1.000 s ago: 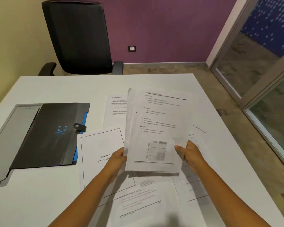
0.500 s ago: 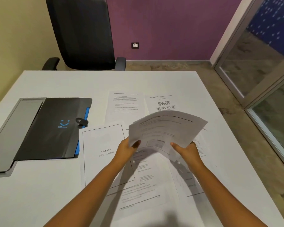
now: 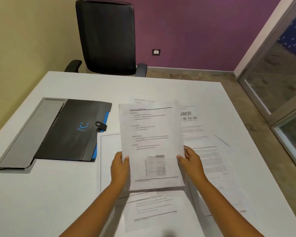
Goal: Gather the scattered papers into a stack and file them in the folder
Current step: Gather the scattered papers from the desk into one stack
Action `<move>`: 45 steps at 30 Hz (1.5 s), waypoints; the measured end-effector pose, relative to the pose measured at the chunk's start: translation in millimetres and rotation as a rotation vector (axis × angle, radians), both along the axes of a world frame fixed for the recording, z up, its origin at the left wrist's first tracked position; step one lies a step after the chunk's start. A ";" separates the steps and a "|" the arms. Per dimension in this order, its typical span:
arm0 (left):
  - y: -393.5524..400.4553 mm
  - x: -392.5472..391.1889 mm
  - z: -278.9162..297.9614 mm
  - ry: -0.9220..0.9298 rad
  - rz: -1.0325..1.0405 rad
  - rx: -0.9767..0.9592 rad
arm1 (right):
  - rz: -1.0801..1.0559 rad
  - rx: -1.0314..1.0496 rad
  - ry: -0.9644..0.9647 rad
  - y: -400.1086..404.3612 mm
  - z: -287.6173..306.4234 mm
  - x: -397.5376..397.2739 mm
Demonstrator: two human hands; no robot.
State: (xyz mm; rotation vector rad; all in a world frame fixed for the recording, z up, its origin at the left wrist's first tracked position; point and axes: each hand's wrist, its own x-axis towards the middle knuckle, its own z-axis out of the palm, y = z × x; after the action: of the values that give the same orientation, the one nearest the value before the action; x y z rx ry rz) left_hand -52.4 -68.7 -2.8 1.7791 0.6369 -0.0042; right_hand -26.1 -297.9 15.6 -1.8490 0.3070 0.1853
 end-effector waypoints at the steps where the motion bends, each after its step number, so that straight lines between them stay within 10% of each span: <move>1: 8.4 -4.1 -3.7 0.036 0.037 0.022 | 0.026 -0.004 0.022 10.8 -4.2 -1.1; 31: 74.9 -28.8 -53.1 0.250 0.091 0.356 | 0.394 -0.592 0.205 103.7 -63.9 -7.9; 45: 47.7 -30.0 -45.9 0.140 0.113 0.456 | -0.153 -0.775 0.154 -40.6 -65.3 -21.2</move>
State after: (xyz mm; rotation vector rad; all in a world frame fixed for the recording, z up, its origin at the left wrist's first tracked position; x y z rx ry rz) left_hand -82.4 -21.0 -48.7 2.1912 0.8915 0.1026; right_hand -47.3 -338.5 -49.7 -2.5653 0.6971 0.1078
